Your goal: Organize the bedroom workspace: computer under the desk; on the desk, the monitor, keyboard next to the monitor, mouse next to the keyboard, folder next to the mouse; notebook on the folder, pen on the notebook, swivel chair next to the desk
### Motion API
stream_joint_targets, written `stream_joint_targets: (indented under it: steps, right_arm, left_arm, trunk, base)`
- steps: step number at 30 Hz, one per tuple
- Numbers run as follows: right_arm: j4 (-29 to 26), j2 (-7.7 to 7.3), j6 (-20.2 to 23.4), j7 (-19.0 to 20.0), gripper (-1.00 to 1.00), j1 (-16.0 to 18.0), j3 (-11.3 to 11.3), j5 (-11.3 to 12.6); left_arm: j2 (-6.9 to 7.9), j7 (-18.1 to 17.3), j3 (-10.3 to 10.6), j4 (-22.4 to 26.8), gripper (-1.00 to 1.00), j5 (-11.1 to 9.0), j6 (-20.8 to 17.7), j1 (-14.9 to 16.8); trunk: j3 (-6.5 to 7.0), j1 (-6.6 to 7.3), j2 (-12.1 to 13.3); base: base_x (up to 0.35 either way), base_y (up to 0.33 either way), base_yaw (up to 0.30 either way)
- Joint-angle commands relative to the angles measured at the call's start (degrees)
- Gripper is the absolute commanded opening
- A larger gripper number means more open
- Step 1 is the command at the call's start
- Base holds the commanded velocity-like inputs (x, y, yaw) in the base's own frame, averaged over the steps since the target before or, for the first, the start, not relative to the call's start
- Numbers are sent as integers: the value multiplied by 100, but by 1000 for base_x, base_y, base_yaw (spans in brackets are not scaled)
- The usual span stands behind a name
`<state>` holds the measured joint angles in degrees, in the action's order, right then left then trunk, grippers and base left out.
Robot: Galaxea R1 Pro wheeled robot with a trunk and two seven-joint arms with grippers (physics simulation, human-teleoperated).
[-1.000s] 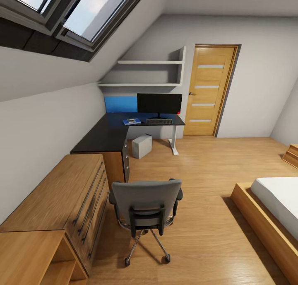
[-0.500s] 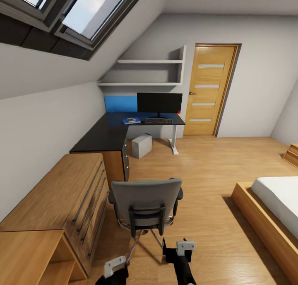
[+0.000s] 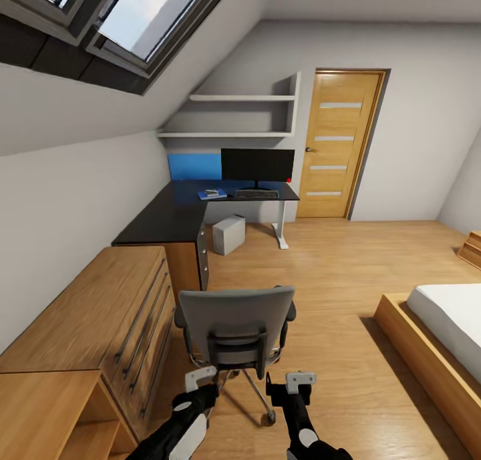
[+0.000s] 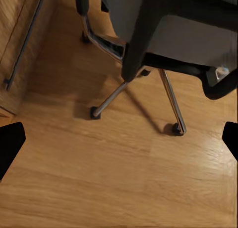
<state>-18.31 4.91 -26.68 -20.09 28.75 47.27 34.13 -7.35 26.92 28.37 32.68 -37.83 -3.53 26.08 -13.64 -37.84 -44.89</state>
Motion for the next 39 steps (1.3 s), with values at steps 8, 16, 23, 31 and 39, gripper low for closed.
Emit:
stream_joint_targets:
  steps: [8, 16, 23, 31, 39]
  right_arm:
    - [255, 1, -60, -31, 100, 8, 5, 41]
    - [314, 1, -172, 7, 100, -5, 15, 16]
    - [305, 6, -221, 66, 100, -9, 25, 14]
    - [290, 142, -201, 67, 100, -10, 13, 39]
    - [319, 168, -214, 75, 100, -10, 10, 33]
  left_arm:
    - [-136, 43, 44, -505, 100, 8, -61, 61]
    - [23, 42, 31, -604, 100, -5, 79, 66]
    - [56, 41, 29, -613, 100, -21, 226, 69]
    - [67, 41, 4, -614, 100, -23, 244, 67]
    - [82, 49, -15, -614, 100, -16, 262, 68]
  trunk:
    - [-153, -178, -329]
    - [-296, -353, -650]
    - [-422, -507, -931]
    - [-566, -683, -1252]
    - [-709, -858, -1573]
  base:
    - [0, 0, 0]
    - [0, 0, 0]
    - [0, 0, 0]
    - [0, 0, 0]
    - [0, 0, 0]
